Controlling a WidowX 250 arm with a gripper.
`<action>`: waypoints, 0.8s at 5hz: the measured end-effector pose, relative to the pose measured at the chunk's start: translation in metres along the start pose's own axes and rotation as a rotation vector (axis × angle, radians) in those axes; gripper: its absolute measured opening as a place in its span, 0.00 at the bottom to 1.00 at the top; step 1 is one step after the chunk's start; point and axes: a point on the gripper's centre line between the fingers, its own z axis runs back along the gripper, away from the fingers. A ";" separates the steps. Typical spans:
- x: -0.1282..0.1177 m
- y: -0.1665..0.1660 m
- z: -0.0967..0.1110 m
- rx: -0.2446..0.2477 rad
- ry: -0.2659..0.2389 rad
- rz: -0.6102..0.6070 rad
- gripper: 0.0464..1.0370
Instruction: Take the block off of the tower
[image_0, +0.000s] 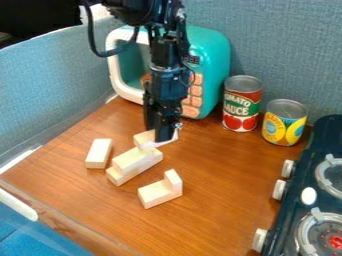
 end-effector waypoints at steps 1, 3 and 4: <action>0.004 -0.002 -0.002 -0.015 -0.032 0.032 0.46; 0.007 -0.021 -0.009 0.128 -0.036 0.045 0.46; 0.006 -0.019 -0.013 0.132 -0.043 -0.082 0.46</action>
